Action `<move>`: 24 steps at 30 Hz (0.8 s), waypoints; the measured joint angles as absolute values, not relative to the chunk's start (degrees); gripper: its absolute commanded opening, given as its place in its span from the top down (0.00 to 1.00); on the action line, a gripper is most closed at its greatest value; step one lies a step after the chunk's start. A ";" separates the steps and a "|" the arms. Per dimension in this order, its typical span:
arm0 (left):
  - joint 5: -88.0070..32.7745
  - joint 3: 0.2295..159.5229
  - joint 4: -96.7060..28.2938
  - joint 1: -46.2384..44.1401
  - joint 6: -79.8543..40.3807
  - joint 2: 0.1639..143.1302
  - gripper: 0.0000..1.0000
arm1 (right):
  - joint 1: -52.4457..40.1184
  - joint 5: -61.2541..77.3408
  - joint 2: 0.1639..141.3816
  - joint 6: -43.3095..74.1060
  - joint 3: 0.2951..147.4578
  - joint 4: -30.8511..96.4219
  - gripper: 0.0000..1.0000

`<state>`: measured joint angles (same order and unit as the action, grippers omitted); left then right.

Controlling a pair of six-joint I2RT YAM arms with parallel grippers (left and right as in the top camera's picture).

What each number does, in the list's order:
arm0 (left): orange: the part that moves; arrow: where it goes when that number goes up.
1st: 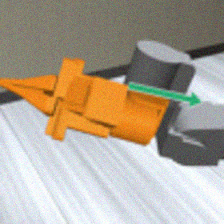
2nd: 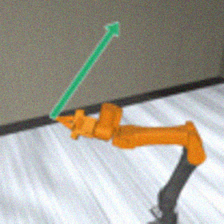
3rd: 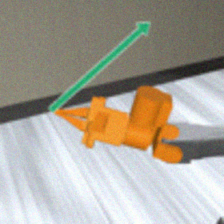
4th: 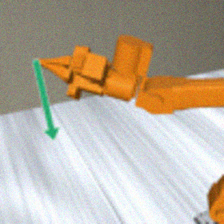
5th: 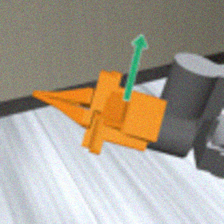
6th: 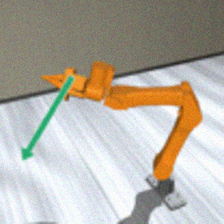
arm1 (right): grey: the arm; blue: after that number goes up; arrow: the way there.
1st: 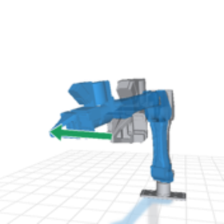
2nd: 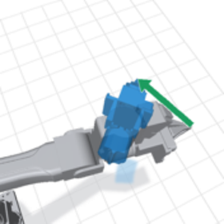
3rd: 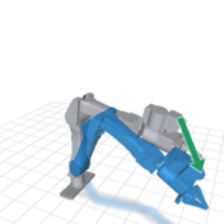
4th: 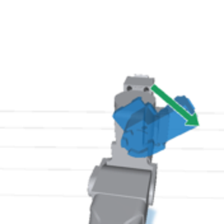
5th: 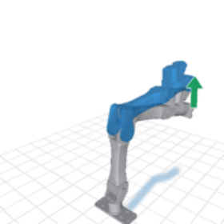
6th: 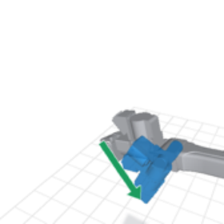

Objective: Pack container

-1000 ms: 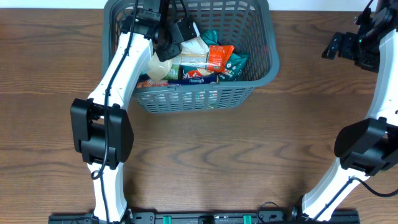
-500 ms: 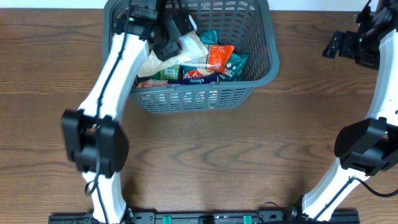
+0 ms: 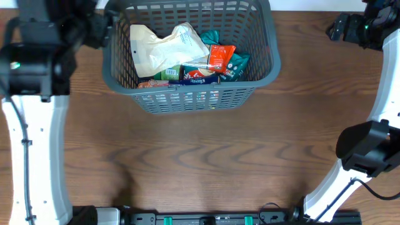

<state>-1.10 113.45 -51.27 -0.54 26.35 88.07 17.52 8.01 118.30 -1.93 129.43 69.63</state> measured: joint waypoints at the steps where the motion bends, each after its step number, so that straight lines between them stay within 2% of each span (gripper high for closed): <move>1: -1.28 113.03 -51.37 0.67 25.36 87.57 0.19 | 17.50 8.16 117.73 -1.93 129.43 69.63 0.01; 7: -6.00 104.14 -50.70 8.01 20.95 82.02 0.22 | 17.50 6.96 108.14 -1.96 129.43 73.06 0.01; 14: -9.13 80.82 -39.88 10.46 18.76 70.22 0.22 | 17.06 5.74 91.70 -2.83 126.32 76.49 0.01; 18: -10.04 67.02 -33.23 10.46 17.78 61.71 0.22 | 14.55 5.52 81.69 -3.64 113.40 71.11 0.01; 24: -10.37 51.24 -27.09 10.46 17.10 43.92 0.21 | 7.84 5.34 62.02 -3.99 80.07 55.68 0.01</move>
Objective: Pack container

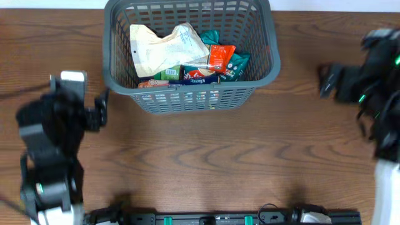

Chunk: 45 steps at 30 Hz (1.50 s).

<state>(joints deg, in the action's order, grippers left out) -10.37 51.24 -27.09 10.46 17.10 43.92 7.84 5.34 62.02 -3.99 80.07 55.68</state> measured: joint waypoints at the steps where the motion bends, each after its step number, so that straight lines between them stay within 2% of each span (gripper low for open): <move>1: -10.37 49.06 -26.15 10.46 16.93 40.93 0.17 | 7.09 5.39 58.96 -3.99 75.44 54.35 0.01; 2: -10.37 47.00 -25.61 10.46 16.95 37.89 0.15 | 6.39 5.39 55.07 -3.97 69.76 52.97 0.01; 4: -10.37 43.57 -25.06 10.46 16.91 32.71 0.01 | 5.89 5.26 48.97 -3.97 61.82 51.31 0.01; 8: -10.39 39.00 -25.23 10.46 16.51 26.89 0.01 | 5.65 5.08 39.75 -3.97 52.07 50.94 0.01; 12: -10.39 38.24 -25.19 10.46 16.51 24.86 0.01 | 5.58 5.08 36.29 -3.97 50.22 55.18 0.01; 18: -10.39 38.24 -25.61 10.46 16.49 24.53 0.01 | 5.58 5.04 35.73 -3.97 50.02 63.55 0.01; 25: -10.39 38.22 -27.16 10.46 16.49 24.53 0.01 | 5.58 4.91 35.73 -3.95 49.98 67.09 0.01; 36: -10.39 38.22 -27.18 10.46 16.49 24.53 0.01 | 4.97 4.14 33.26 -4.03 49.89 66.81 0.01; 39: -10.39 38.22 -27.20 10.46 16.49 24.53 0.01 | 2.79 3.66 27.33 -4.21 49.41 64.79 0.01; 45: -10.39 38.20 -27.20 10.46 16.49 24.53 0.01 | -1.93 4.89 10.28 -4.78 42.19 52.27 0.01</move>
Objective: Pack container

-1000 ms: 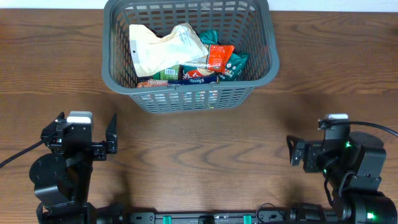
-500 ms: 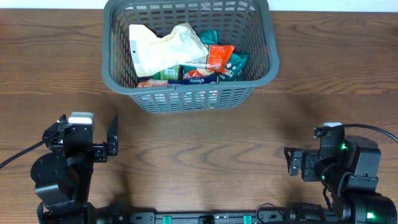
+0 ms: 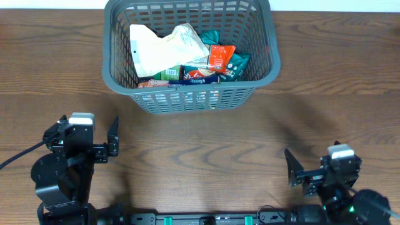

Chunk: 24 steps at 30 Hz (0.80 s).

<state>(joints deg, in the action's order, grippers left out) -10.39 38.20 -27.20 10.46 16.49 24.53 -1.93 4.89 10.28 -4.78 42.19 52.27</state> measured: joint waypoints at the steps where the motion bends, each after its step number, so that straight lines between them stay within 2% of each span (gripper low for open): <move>1: -10.39 38.20 -27.20 10.46 16.51 24.53 0.01 | -2.20 5.15 8.08 -4.89 39.11 49.34 0.01; 7: -10.39 38.15 -27.24 10.46 16.51 24.53 0.01 | -2.92 7.60 3.90 -5.13 20.16 28.77 0.01; 14: -10.39 38.13 -27.24 10.46 16.49 24.53 0.01 | -5.06 6.92 0.93 -5.48 6.04 8.56 0.01; 24: -10.39 38.13 -27.24 10.46 16.49 24.53 0.01 | -5.06 2.28 0.78 -6.11 1.85 6.57 0.01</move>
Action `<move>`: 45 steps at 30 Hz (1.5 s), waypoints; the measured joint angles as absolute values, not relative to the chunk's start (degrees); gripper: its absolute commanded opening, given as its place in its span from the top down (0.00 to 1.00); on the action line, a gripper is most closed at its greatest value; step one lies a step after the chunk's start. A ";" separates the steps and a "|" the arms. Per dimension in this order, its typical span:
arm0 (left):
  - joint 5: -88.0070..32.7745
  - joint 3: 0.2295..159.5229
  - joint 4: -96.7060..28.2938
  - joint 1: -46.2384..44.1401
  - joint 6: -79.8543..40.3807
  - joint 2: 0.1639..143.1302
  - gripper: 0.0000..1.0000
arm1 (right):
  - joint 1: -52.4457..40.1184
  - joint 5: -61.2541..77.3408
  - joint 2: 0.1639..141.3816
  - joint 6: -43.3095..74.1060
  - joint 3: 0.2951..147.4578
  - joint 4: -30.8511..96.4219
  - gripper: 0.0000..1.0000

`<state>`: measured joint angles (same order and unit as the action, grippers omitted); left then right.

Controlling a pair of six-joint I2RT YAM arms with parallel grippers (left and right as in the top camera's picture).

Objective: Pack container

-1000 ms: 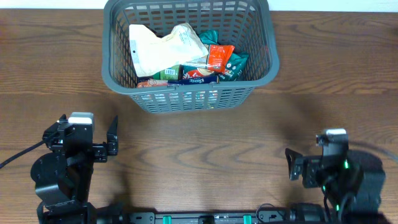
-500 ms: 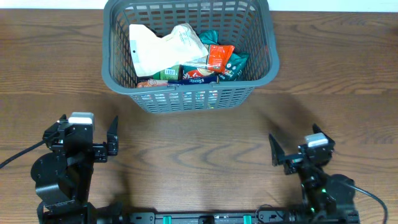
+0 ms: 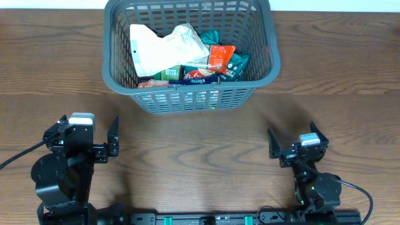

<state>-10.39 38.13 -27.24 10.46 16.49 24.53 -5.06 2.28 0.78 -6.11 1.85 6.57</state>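
A grey slatted basket (image 3: 190, 97) stands at the far middle of the table. It holds a white pouch (image 3: 161, 47), a red packet (image 3: 220, 57), teal packets (image 3: 238, 65) and a blue packet (image 3: 200, 77). My left gripper (image 3: 87, 128) sits low at the near left, its fingers spread with nothing between them. Folded low at the near right, my right gripper (image 3: 294, 139) is also spread and empty. Both are well short of the basket.
The brown wooden table (image 3: 200, 156) lies between the basket and the two arms. A black rail (image 3: 206, 219) runs along the near edge. A black cable (image 3: 15, 159) trails from the left arm.
My right arm has moved from the near right corner a little to the left and farther from the near edge. The left arm and the basket's contents are unchanged.
Both arms first stood high at the far left and far right, beside the filled basket. Then they were lower at the table's sides. Later both sat folded near the front edge, where they are now, the right one shifted inward.
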 measured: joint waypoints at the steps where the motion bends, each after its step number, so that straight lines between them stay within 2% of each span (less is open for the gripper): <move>1: -10.39 38.13 -27.22 10.46 16.49 24.53 0.01 | -5.06 1.56 0.75 -6.13 1.85 6.57 0.01; 36: -10.35 38.13 -28.99 10.39 16.49 24.16 0.01 | -5.06 -0.03 0.73 -6.50 1.85 6.57 0.01; 41: -11.11 37.43 -35.22 6.70 16.29 19.14 0.01 | -5.06 -0.03 0.71 -6.50 1.85 6.57 0.01; 45: -11.88 32.80 -32.40 2.17 16.29 12.47 0.01 | -5.06 -0.03 0.71 -6.50 1.85 6.57 0.01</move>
<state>-11.88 32.80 -32.40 2.17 16.29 12.47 -5.06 -0.03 0.71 -6.50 1.85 6.57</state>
